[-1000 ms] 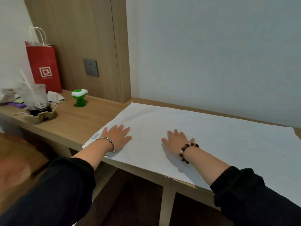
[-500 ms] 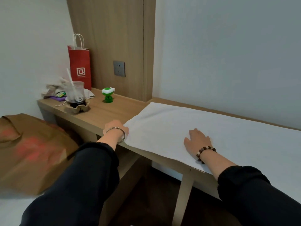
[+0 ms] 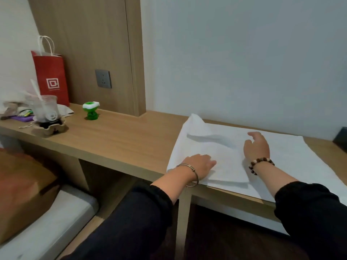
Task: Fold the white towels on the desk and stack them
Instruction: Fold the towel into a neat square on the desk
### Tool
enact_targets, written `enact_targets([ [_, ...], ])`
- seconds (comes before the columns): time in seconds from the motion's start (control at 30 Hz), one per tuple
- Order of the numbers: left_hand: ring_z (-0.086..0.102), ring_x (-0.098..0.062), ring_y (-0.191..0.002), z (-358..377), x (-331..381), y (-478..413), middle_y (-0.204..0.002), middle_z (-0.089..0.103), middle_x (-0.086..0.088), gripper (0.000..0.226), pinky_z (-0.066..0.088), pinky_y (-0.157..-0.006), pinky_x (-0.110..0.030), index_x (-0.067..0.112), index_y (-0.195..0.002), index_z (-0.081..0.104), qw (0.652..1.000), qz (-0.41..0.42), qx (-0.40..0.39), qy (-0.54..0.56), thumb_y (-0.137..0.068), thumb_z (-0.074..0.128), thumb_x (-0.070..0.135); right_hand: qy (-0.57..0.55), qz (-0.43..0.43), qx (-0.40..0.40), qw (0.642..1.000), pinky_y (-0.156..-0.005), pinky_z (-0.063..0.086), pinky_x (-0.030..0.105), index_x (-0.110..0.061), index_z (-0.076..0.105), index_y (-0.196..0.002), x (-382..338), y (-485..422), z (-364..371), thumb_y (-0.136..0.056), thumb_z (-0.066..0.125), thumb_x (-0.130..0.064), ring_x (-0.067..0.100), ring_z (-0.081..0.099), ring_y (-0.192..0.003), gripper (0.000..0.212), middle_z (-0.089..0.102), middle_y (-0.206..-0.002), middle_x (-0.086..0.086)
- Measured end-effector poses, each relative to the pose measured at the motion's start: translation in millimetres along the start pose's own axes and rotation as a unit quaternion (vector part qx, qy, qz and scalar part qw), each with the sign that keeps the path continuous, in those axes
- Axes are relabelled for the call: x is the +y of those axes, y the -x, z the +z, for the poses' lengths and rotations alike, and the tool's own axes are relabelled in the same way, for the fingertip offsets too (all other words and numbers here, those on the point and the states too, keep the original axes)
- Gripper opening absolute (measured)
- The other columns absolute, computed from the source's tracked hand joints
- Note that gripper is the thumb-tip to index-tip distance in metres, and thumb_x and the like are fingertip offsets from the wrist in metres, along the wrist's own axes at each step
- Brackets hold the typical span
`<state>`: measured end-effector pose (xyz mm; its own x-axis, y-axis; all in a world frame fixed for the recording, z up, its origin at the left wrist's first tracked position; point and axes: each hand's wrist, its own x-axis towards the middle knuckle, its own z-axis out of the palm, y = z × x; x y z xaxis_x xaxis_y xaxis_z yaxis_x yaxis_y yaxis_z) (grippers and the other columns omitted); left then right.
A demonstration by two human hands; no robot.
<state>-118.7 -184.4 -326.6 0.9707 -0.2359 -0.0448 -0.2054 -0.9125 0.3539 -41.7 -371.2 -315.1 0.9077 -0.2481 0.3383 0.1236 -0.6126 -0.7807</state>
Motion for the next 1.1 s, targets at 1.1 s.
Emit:
enact_targets([
  [1.1,-0.009,-0.018,-0.146,11.6,-60.1,-26.8,-0.158,-0.009,0.014,0.055,-0.001,-0.113,-0.053,0.038,-0.149,-0.001,0.981,-0.128,0.004,-0.146,-0.097,0.010,0.051,0.378,-0.289,-0.207,0.855,-0.098,0.033,0.037,-0.014,0.053,-0.126,-24.8,11.8,29.6,-0.100,0.030,-0.029,0.025,0.041,-0.121,0.039,0.051,-0.131,0.005],
])
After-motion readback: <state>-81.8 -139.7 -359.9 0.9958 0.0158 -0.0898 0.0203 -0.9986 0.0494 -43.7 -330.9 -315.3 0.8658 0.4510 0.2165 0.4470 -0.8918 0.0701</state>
